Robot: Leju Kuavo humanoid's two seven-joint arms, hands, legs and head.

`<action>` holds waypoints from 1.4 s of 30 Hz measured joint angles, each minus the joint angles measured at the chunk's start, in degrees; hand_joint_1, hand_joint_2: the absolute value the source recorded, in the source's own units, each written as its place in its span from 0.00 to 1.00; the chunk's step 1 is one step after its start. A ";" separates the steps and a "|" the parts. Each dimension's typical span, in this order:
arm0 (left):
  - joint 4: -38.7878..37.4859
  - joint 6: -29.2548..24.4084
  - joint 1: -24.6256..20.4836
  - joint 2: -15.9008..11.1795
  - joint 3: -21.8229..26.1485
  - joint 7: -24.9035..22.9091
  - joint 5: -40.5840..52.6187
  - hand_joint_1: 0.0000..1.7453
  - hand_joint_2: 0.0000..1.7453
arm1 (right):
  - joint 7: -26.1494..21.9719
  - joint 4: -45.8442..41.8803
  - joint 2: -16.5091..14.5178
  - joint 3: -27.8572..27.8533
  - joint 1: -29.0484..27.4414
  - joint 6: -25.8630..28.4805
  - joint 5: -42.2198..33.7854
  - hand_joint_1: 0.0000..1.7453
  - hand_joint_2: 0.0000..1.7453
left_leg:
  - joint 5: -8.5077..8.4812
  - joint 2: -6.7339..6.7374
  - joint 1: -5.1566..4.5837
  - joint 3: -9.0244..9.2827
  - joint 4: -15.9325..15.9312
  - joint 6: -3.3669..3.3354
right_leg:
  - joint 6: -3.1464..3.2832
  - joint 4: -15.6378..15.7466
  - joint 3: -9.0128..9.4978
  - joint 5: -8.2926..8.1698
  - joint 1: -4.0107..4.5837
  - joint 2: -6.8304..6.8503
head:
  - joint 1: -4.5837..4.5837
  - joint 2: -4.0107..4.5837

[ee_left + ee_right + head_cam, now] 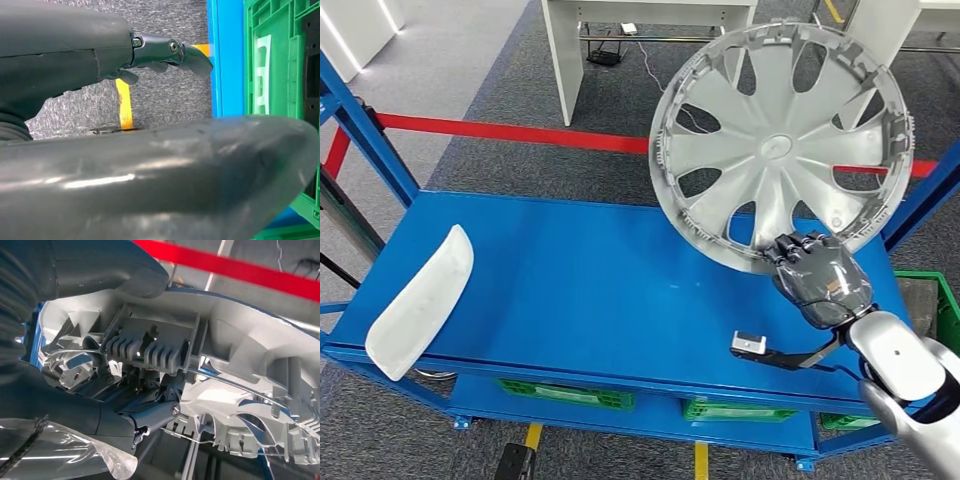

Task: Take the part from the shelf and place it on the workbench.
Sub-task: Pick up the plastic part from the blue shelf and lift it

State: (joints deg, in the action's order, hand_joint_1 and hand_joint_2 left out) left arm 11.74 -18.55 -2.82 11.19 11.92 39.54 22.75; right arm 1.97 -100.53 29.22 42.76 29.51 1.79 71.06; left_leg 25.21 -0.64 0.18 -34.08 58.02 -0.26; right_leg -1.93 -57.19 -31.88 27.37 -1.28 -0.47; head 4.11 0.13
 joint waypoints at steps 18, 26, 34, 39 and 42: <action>0.00 0.37 0.12 -0.04 0.21 0.45 0.07 0.00 0.00 | 0.26 -1.26 0.00 0.01 1.60 1.30 -0.29 1.00 1.00 | 0.00 0.00 -0.01 -0.01 0.00 0.00 | 0.00 0.00 -0.01 0.00 -0.01 0.00 | -0.01 0.00; 0.00 0.13 0.11 -0.03 0.25 0.44 0.58 0.00 0.50 | 0.28 -1.26 0.00 0.01 1.39 1.50 -0.29 1.00 1.00 | 0.00 0.00 -0.01 -0.01 0.00 0.00 | 0.00 0.00 -0.02 0.00 -0.01 0.00 | -0.01 0.00; 0.00 0.13 0.11 -0.02 0.25 0.45 0.61 0.00 1.00 | 0.28 -1.26 0.00 0.01 1.39 1.51 -0.29 1.00 1.00 | 0.00 0.00 -0.01 -0.01 0.00 0.00 | 0.00 0.00 -0.02 0.00 -0.01 0.00 | -0.01 0.00; 0.00 0.15 0.10 -0.02 0.25 0.45 0.70 0.00 1.00 | 0.28 -1.26 0.00 0.01 1.41 1.51 -0.30 1.00 1.00 | 0.00 0.00 -0.01 -0.02 0.00 0.00 | 0.00 0.00 -0.02 0.00 -0.01 0.00 | -0.01 0.00; 0.00 0.22 -0.05 0.04 0.25 0.44 0.76 0.00 1.00 | 0.32 -1.17 -0.21 0.19 2.31 0.86 -0.50 1.00 1.00 | 0.00 -0.01 -0.01 -0.06 0.00 0.00 | 0.00 -0.01 -0.03 0.00 -0.01 0.00 | 0.00 0.00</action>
State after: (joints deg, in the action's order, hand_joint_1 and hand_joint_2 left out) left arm 11.74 -18.33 -2.87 11.23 12.17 39.98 23.51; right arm 2.29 -101.70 29.01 42.95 31.82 2.65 70.56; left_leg 25.21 -0.64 0.17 -34.14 58.02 -0.26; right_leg -1.94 -57.19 -31.91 27.37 -1.29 -0.46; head 4.11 0.13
